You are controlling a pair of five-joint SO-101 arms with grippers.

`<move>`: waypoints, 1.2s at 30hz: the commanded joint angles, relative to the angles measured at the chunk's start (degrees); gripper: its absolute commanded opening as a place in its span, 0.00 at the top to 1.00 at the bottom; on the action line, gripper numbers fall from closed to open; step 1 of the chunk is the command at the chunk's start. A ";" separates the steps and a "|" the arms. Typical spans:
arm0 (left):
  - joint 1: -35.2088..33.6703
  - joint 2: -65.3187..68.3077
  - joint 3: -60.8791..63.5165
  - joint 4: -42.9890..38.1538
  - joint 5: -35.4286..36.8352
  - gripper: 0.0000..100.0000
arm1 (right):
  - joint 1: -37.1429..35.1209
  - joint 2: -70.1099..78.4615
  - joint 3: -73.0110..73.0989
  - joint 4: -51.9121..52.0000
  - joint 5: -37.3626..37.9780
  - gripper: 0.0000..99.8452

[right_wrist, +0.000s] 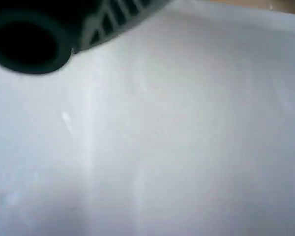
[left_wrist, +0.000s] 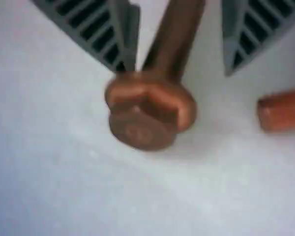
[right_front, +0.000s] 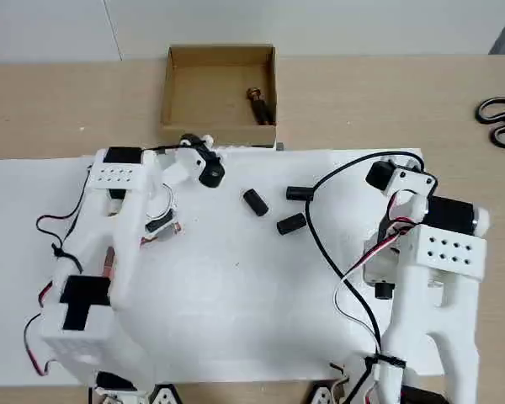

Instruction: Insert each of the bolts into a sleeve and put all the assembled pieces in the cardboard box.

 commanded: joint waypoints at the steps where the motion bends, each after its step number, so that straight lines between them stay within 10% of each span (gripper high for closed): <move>1: -0.09 1.32 -2.33 -1.32 -0.35 0.88 | 0.31 -1.71 -0.18 -0.48 -1.67 1.00; 19: 0.18 4.75 -2.59 -4.22 -0.26 1.00 | 0.31 -1.80 -0.44 -0.22 -1.85 1.00; 36: 2.29 -33.49 -2.51 5.36 8.44 1.00 | -14.46 -3.03 -10.81 1.45 -10.46 1.00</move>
